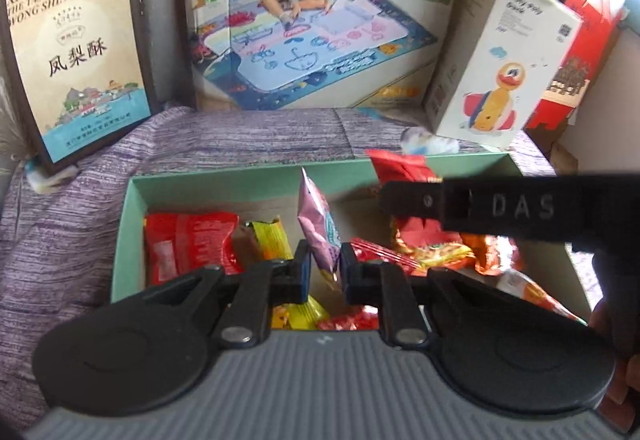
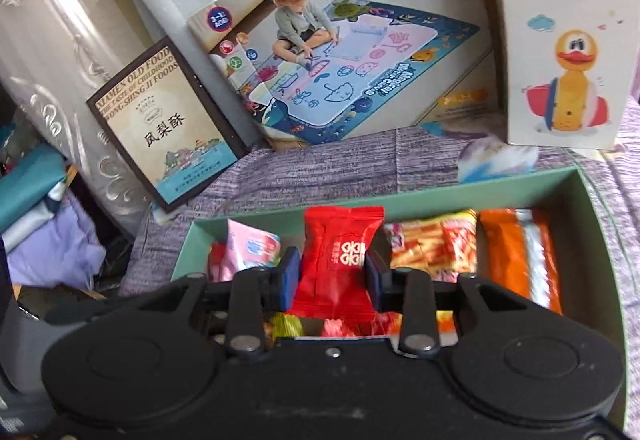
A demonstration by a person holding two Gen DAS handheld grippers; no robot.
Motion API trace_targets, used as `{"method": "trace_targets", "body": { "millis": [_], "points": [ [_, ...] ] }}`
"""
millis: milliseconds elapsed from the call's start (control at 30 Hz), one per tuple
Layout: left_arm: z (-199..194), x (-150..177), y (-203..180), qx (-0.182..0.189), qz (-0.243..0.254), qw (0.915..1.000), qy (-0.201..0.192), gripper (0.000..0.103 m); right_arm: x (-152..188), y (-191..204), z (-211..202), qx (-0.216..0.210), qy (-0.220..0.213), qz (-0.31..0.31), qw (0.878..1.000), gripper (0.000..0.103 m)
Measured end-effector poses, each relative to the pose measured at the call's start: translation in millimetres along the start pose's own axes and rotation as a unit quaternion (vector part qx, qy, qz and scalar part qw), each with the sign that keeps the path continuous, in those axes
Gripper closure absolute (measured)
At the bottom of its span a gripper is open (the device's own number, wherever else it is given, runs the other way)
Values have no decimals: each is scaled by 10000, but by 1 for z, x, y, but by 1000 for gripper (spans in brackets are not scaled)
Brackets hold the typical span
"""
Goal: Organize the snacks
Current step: 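Drop the pink candy into the box with the left tool while the right tool drops the red packet, then grasp the purple-green fruit candy with the left tool while the right tool grasps the white round cup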
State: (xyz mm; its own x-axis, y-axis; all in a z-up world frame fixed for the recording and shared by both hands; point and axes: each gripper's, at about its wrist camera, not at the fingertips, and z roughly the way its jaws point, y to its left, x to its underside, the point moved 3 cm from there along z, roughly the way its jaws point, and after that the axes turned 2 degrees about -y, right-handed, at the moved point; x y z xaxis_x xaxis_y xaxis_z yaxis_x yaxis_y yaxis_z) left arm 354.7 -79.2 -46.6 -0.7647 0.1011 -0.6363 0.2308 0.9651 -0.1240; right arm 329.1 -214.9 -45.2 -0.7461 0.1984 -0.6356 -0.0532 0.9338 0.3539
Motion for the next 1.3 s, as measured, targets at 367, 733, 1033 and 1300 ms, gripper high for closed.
{"method": "trace_targets", "body": {
  "millis": [367,733,1033,1300],
  "points": [
    [-3,6,11,-503,-96,9986,-86,6,3,-6,-8,129,-232,1,9996,1],
    [-48,23,0,-567,-70,9982,-155,0,22,-3,-61,190,-321,-76,9993,0],
    [-104,62,-21,-346,73,9991,-253,0,66,-13,-126,249,-371,-105,9989,0],
    [-120,118,-51,-31,145,9999,26,0,113,-47,-174,360,-328,63,9988,0]
  ]
}}
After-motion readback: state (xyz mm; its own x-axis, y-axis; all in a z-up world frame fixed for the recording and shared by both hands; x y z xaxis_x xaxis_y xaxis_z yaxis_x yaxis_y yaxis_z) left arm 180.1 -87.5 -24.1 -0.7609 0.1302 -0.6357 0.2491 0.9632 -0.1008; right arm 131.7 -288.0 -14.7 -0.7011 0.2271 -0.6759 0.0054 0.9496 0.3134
